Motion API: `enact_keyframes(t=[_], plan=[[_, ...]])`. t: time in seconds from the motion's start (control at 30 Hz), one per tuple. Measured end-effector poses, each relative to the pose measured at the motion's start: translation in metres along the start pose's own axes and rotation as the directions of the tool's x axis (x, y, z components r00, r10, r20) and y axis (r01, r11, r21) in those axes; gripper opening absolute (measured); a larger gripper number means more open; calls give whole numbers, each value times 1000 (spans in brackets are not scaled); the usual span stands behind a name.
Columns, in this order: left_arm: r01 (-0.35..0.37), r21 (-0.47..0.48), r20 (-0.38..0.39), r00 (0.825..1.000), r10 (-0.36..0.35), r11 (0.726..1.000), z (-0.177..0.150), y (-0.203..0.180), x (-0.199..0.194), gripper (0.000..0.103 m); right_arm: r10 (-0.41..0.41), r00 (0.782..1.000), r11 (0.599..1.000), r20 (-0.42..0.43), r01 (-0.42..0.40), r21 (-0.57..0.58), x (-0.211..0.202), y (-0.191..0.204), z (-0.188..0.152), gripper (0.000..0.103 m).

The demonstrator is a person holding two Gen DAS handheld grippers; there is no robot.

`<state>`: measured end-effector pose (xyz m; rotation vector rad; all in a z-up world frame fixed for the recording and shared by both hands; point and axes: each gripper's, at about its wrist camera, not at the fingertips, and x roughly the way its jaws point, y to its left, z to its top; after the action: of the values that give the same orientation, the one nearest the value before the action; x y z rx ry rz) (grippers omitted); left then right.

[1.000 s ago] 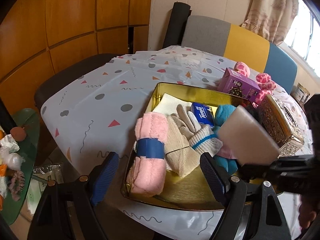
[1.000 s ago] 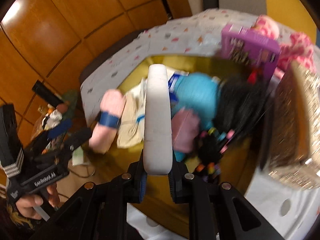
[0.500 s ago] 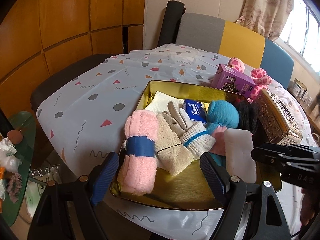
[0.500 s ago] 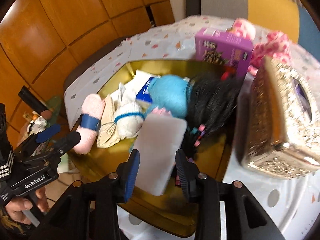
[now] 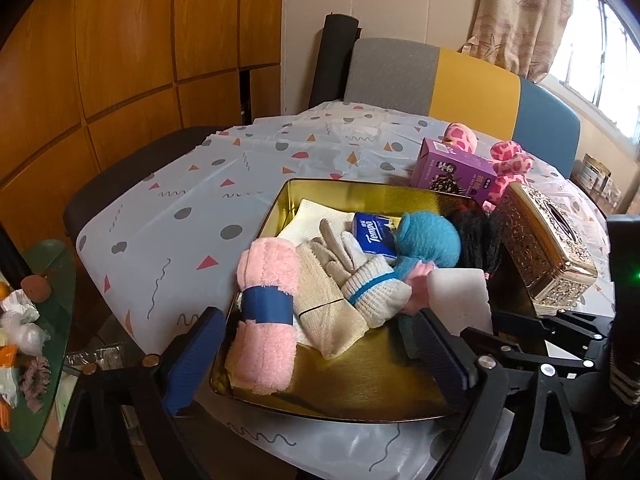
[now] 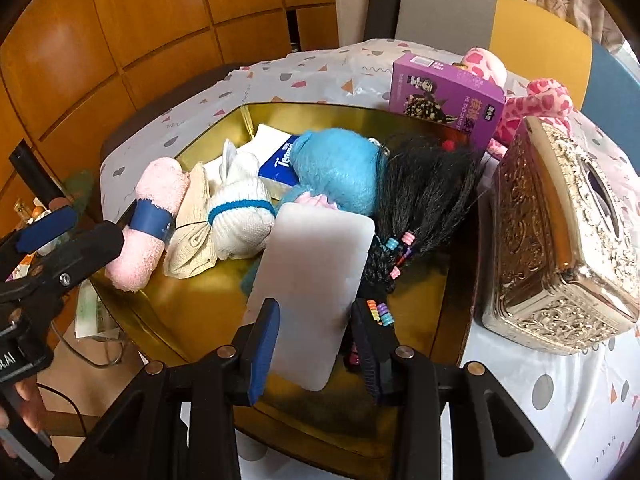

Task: Organize soft objects
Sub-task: 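Carry the white sponge with the right tool into the tray and release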

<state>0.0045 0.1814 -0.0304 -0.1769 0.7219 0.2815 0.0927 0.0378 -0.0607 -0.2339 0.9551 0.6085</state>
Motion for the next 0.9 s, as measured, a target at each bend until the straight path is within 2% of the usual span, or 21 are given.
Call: enact_keyframes(t=[0.1, 0.2, 0.43, 0.6, 0.77, 0.9], plan=[[-2, 4, 12, 1000, 2, 1000, 0, -3, -3, 102, -18, 999, 1000, 37, 17, 7, -11, 2, -3, 37], [-8, -2, 27, 1000, 8, 1000, -1, -5, -8, 103, -51, 995, 999, 86, 49, 25, -25, 4, -6, 37], [-9, -12, 49, 999, 9, 1000, -2, -10, -18, 103, -168, 968, 982, 184, 149, 114, -52, 1, -17, 41], [-27, -6, 58, 998, 28, 1000, -4, -17, -23, 103, -222, 953, 965, 206, 184, 188, -61, -10, -24, 42], [-62, -1, 79, 995, 62, 998, -6, -23, -28, 103, -238, 949, 956, 208, 192, 222, -66, -18, -29, 42], [-59, 1, 88, 994, 59, 998, -7, -25, -31, 103, -243, 947, 954, 211, 193, 231, -69, -20, -31, 42]])
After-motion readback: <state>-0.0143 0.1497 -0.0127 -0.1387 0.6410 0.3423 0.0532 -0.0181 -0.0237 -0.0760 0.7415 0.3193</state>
